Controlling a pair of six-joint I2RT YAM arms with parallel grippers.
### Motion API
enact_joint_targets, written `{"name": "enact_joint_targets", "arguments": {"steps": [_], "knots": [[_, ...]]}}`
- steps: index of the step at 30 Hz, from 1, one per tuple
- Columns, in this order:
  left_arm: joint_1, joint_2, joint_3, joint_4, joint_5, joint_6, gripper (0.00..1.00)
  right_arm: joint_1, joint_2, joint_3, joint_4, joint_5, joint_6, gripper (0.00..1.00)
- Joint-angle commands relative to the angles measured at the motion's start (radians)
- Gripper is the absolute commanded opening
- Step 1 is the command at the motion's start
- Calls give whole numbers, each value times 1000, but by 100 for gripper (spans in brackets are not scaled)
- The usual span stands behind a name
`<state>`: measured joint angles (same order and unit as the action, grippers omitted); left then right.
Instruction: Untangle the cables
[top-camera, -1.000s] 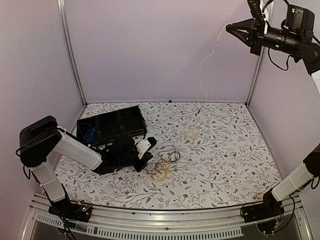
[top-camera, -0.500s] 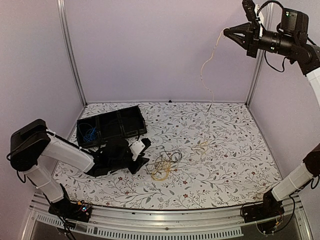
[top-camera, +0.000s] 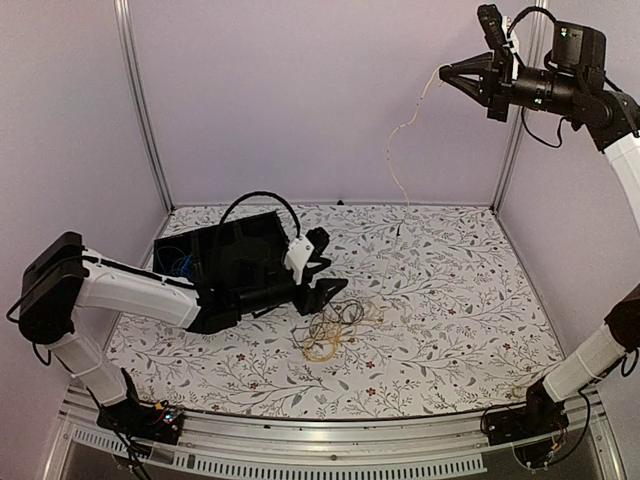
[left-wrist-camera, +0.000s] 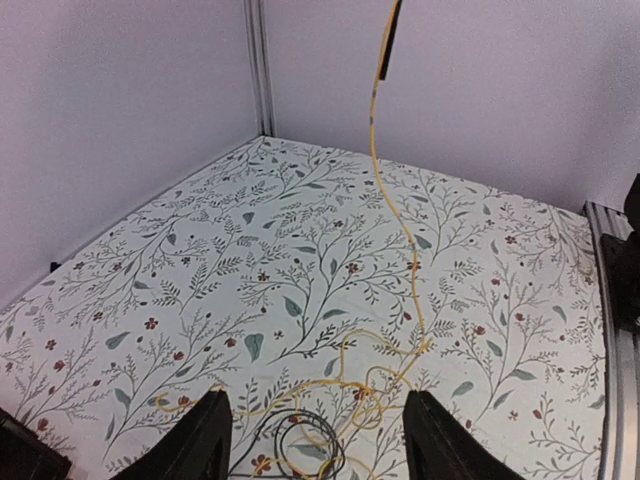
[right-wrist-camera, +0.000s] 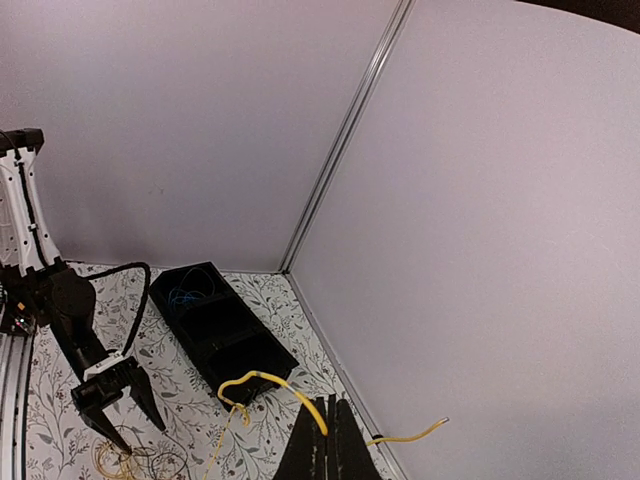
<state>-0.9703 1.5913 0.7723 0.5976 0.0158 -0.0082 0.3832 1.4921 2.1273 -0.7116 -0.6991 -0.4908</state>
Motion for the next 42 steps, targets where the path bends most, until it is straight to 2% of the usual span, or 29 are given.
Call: {"name": "enact_joint_targets", "arguments": {"steps": [1, 6, 10, 16, 19, 23, 28, 34, 37, 42], "knots": [[-61, 164, 120, 100, 119, -24, 60, -6, -16, -24, 31, -46, 30, 0], [-101, 361, 271, 187, 82, -13, 64, -6, -22, -51, 45, -66, 45, 0], [-101, 516, 397, 234, 45, -66, 58, -5, -29, -40, 49, -71, 53, 0], [-77, 722, 592, 157, 71, -142, 37, -6, -23, 109, 35, -11, 52, 0], [-37, 769, 593, 158, 89, -245, 27, -12, -17, 238, 29, 91, 45, 0], [18, 803, 558, 182, 91, -388, 21, -23, -12, 343, 25, 209, 12, 0], [32, 760, 484, 193, 67, -392, 17, -27, -28, 289, 27, 256, -10, 0], [42, 604, 333, 180, 26, -354, 11, -32, -48, 189, 43, 260, -12, 0], [45, 461, 198, 212, -8, -318, 7, -33, -68, 42, 58, 268, -29, 0], [54, 206, -11, 206, -51, -269, 5, -36, -130, -313, 102, 296, -69, 0]]}}
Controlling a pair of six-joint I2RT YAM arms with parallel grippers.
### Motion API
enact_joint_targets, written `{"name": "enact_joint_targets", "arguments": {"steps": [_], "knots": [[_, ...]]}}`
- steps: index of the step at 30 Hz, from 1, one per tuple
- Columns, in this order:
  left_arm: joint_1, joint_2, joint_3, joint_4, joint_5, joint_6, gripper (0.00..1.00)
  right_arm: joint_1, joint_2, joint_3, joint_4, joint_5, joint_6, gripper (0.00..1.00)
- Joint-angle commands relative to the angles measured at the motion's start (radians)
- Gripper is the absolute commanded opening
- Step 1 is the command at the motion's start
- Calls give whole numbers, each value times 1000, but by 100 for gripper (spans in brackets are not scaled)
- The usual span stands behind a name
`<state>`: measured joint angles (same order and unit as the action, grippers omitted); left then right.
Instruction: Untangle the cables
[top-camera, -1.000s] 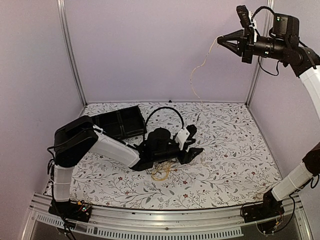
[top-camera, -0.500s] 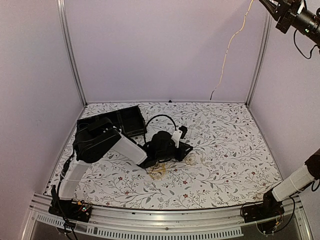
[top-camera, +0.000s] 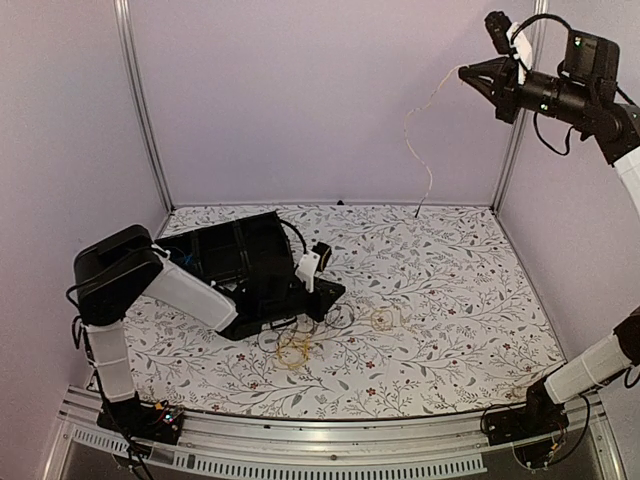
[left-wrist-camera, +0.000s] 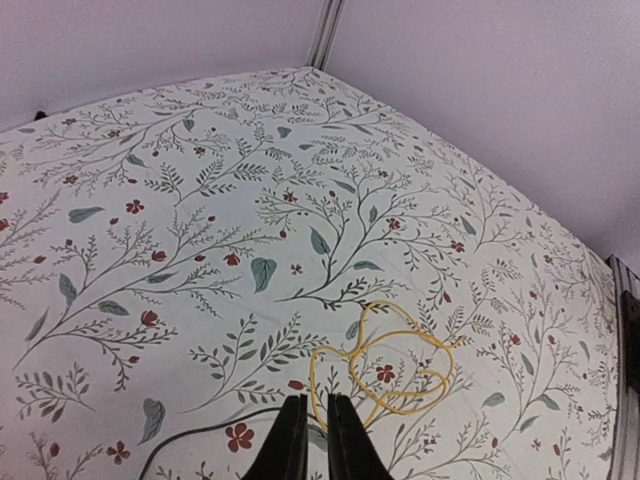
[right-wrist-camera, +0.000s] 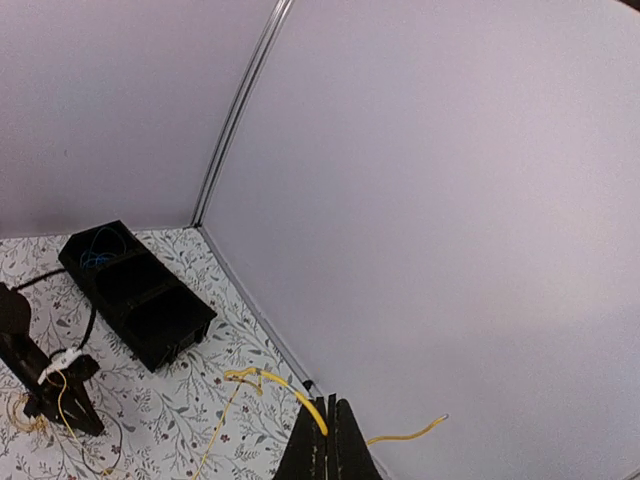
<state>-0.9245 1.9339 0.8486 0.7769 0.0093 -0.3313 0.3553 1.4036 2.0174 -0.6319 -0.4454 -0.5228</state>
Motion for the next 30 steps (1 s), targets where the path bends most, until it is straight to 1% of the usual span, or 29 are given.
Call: {"name": "enact_joint_targets", "arguments": {"steps": [1, 5, 9, 11, 14, 15, 16, 17, 19, 20, 22, 23, 24, 25, 27, 30], "knots": [[7, -182, -111, 0, -49, 64, 4, -11, -51, -271, 35, 50, -44, 0], [4, -339, -154, -108, -20, 107, 2, -17, -103, -535, 105, 76, -67, 0], [0, -442, -158, -202, 41, 122, 1, -22, -130, -757, 196, 94, -74, 0], [-2, -476, -154, -235, 58, 131, 1, -23, -119, -836, 233, 102, -69, 0], [-3, -499, -142, -261, 45, 134, 1, -27, -54, -897, 263, 88, -54, 0], [-4, -501, -138, -269, 37, 132, 1, -27, -29, -909, 268, 86, -48, 2], [-4, -498, -132, -278, 26, 129, 1, -27, 10, -901, 247, 88, -48, 7], [-4, -495, -126, -284, 20, 125, 1, -27, 76, -879, 218, 92, -50, 16], [-6, -486, -119, -285, 24, 118, 1, -26, 157, -841, 177, 97, -37, 32], [-5, -478, -116, -286, 26, 113, 1, -27, 175, -837, 163, 66, -34, 40], [-5, -455, -98, -311, 28, 99, 1, -20, 168, -844, 146, -63, -45, 68], [-6, -438, -79, -337, 26, 93, 0, -9, 147, -850, 137, -117, -54, 74], [-4, -418, -51, -370, 13, 81, 0, 13, 117, -857, 125, -147, -75, 77], [-4, -395, -30, -402, -3, 60, 0, 40, 101, -866, 118, -161, -103, 78], [-2, -358, 4, -447, -6, 25, 0, 114, 72, -895, 120, -158, -137, 77], [1, -329, 20, -450, -6, -23, 0, 206, 61, -939, 149, -154, -157, 75]]}}
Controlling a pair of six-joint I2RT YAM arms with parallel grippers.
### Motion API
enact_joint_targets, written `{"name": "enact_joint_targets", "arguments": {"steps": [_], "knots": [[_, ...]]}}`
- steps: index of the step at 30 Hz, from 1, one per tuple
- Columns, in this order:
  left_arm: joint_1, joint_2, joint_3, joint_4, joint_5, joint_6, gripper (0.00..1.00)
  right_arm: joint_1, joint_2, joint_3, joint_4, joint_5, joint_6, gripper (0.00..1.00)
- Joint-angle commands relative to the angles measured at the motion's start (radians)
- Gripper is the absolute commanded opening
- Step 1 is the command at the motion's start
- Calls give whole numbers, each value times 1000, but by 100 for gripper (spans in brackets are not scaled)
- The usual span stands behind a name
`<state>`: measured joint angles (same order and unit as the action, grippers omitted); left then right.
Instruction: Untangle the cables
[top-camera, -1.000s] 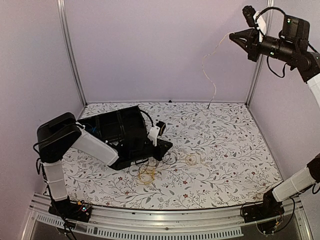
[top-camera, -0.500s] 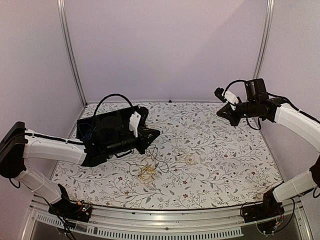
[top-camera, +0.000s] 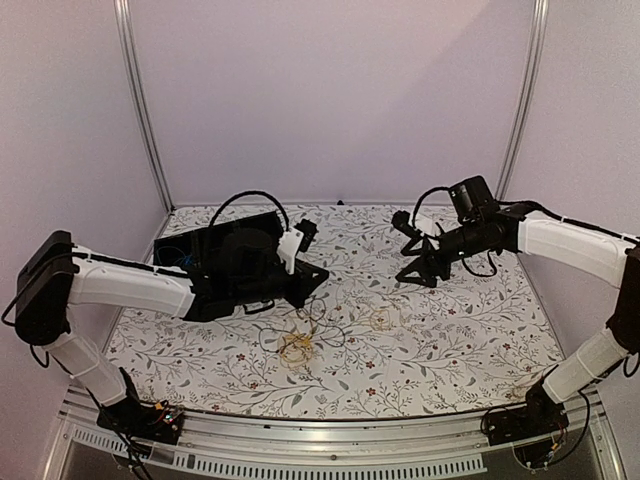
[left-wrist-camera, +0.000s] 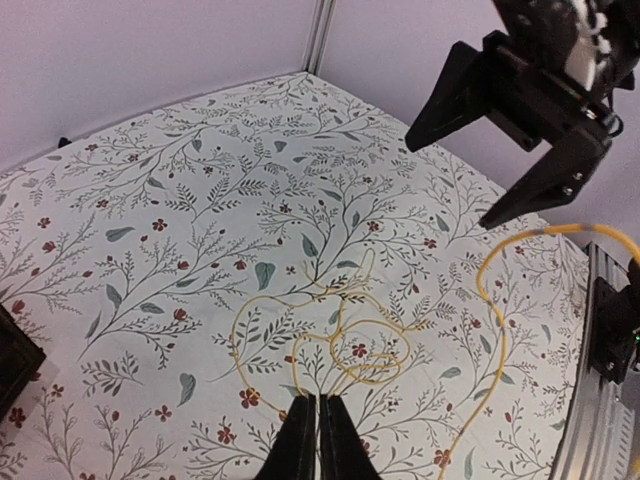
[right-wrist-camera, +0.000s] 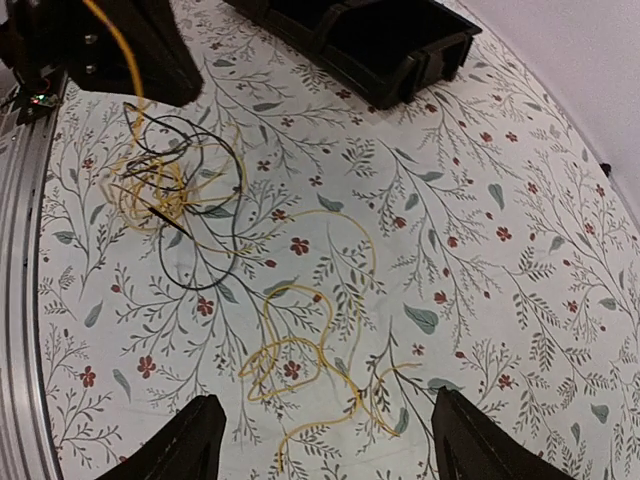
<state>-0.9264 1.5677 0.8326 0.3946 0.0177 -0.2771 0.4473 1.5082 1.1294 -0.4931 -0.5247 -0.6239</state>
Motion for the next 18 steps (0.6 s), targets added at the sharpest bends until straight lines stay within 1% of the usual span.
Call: {"name": "enact_joint_targets", "arguments": {"steps": [1, 7, 12, 15, 18], "knots": [[4, 41, 38, -63, -11, -91, 0, 135, -34, -62, 24, -79, -58, 74], [22, 17, 28, -43, 4, -193, 0, 200, 45, -92, 128, -114, -18, 73], [73, -15, -24, 11, 77, -322, 0, 274, 78, -111, 213, -72, -18, 74], [84, -21, -50, 38, 104, -358, 0, 311, 114, -104, 274, -36, -5, 74], [96, -23, -61, 37, 98, -392, 0, 335, 153, -93, 329, -17, 16, 74]]}}
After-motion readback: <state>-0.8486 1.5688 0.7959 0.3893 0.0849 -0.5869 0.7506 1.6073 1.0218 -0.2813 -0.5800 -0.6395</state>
